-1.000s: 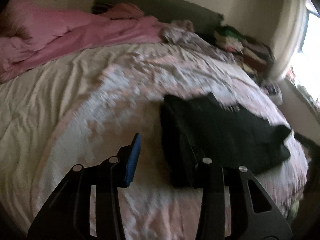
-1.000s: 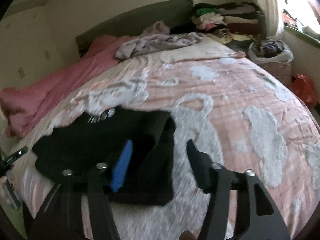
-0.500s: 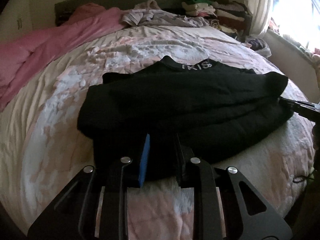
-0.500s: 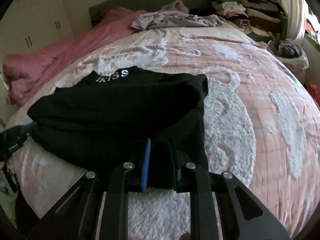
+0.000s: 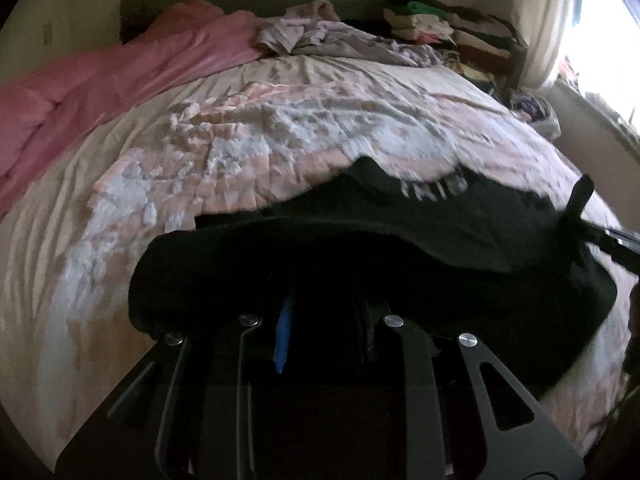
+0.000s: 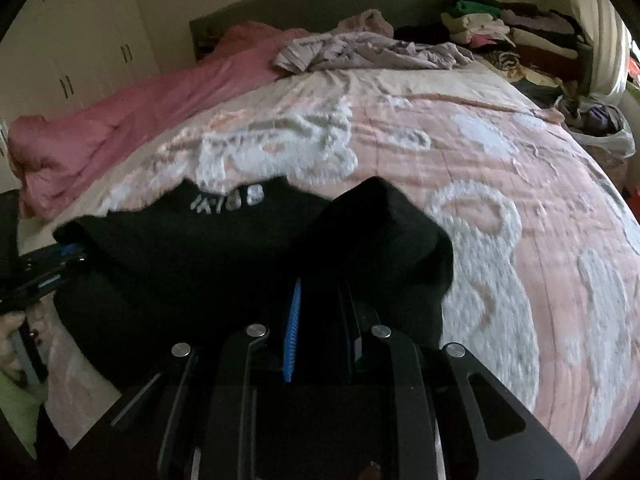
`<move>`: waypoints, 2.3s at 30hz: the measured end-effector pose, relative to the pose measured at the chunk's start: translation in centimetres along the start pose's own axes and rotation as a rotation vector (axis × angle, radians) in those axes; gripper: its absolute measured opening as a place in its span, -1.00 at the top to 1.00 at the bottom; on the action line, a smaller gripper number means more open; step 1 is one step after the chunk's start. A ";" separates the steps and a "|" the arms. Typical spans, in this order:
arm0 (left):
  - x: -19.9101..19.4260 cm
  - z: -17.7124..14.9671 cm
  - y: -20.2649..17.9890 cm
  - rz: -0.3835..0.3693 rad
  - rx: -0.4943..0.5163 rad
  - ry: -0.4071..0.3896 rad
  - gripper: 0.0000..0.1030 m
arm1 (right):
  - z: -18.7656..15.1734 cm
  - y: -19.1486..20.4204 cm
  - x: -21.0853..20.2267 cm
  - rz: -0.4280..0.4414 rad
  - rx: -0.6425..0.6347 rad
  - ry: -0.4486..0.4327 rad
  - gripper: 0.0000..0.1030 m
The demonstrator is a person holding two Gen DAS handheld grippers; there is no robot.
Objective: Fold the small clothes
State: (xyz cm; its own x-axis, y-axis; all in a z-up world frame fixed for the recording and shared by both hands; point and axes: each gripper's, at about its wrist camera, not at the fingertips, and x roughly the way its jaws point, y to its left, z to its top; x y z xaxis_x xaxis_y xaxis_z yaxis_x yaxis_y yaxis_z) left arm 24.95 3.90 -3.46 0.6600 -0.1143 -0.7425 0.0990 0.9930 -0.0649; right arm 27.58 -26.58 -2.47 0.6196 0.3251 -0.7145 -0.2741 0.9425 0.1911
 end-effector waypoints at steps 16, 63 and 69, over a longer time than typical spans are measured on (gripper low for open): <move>-1.6 0.6 8.2 0.055 -0.236 -0.047 0.47 | 1.9 -5.4 0.3 -0.125 0.131 -0.091 0.33; -5.8 -6.2 -0.5 0.004 -0.001 -0.001 0.16 | -4.4 5.0 -4.7 -0.052 -0.075 -0.063 0.05; -4.8 -7.5 -1.1 0.027 0.021 0.030 0.07 | -6.3 3.9 -2.4 -0.128 -0.015 0.062 0.04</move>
State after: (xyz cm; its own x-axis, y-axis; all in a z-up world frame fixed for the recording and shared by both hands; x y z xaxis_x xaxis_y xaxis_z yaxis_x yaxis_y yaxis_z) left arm 16.06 3.55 -4.84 0.6398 -0.0858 -0.7638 0.0968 0.9948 -0.0306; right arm 20.41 -24.17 -4.26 0.6038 0.1962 -0.7726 -0.2066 0.9746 0.0861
